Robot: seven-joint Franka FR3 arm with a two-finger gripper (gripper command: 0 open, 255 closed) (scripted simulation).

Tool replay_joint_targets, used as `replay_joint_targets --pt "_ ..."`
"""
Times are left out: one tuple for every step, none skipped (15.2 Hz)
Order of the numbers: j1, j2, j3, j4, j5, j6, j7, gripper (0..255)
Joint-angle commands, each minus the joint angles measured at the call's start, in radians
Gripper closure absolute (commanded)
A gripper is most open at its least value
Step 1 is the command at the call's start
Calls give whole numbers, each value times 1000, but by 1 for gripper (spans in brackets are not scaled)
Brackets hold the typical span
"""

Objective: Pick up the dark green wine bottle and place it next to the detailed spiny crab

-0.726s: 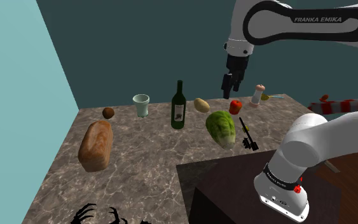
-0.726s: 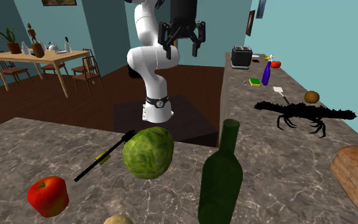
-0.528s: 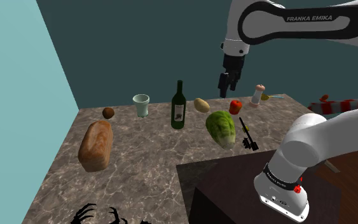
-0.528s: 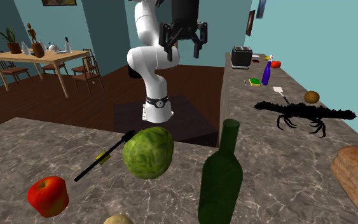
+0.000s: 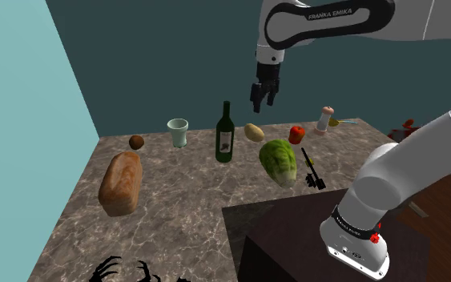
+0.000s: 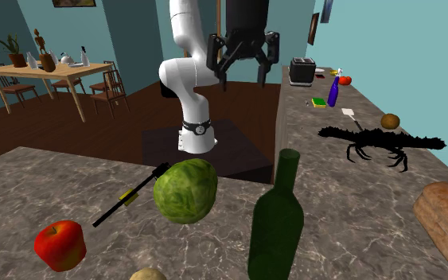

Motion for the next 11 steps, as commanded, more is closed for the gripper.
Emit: replay_joint_targets --pt "-1 81 0 61 2 21 2 0" --pt "-3 121 -1 96 2 26 1 0" --pt "-4 161 -3 133 2 29 0 0" --pt "-6 201 -4 171 2 32 -1 0" --pt "-7 241 -6 210 3 33 -2 0" --pt "-9 282 -7 250 3 32 -3 0" --pt "-10 322 -8 292 4 31 -4 0" --pt "-11 363 -10 336 5 27 -5 0" --pt "-12 404 -11 381 5 23 -6 0" --pt "-14 445 -12 429 6 17 -6 0" --pt "-15 487 -13 478 7 10 -7 0"
